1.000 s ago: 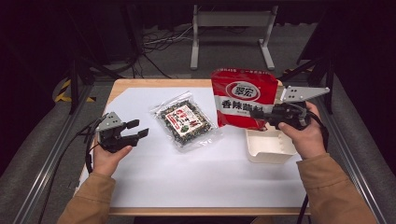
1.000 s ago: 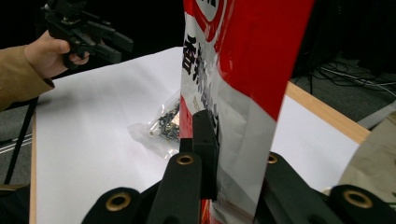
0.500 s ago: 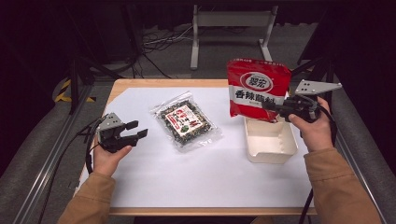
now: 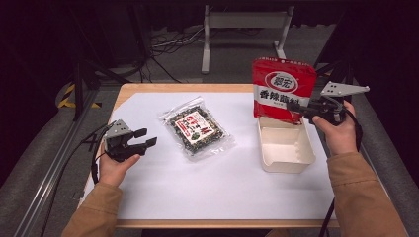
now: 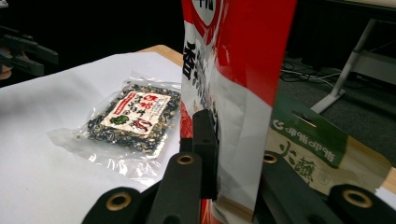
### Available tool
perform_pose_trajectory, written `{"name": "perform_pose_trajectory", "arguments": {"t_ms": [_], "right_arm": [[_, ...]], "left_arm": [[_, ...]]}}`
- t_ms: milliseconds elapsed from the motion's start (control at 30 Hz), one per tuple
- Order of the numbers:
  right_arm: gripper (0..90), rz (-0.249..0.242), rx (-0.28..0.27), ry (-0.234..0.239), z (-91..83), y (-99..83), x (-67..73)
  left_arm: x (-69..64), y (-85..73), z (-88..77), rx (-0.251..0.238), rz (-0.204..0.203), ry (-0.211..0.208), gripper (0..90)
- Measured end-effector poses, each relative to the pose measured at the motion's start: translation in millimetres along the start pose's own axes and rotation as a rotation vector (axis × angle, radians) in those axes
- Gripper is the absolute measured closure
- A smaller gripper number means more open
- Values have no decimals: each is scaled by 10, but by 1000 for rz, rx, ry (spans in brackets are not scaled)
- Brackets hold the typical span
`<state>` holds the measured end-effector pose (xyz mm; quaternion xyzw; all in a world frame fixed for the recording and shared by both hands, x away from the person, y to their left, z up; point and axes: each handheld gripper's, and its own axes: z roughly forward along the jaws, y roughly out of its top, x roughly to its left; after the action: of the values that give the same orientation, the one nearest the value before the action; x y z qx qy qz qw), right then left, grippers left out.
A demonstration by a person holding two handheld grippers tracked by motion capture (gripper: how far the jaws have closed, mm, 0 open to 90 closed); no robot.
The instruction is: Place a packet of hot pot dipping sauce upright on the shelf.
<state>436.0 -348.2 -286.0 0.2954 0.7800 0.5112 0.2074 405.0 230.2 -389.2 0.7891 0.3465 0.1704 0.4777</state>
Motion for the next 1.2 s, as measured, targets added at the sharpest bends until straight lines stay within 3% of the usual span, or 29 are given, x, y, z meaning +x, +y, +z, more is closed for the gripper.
{"name": "perform_pose_trajectory", "arguments": {"t_ms": [333, 867, 1200], "right_arm": [[858, 18, 10, 1, 4, -79, -177], [858, 33, 87, 17, 161, -276, -301], [858, 11, 103, 0, 254, -360, -363]], "left_arm": [[5, -2, -4, -2, -4, -4, 454], [26, -10, -20, -6, -20, -9, 454], [31, -23, -19, -2, -27, -6, 453]]}}
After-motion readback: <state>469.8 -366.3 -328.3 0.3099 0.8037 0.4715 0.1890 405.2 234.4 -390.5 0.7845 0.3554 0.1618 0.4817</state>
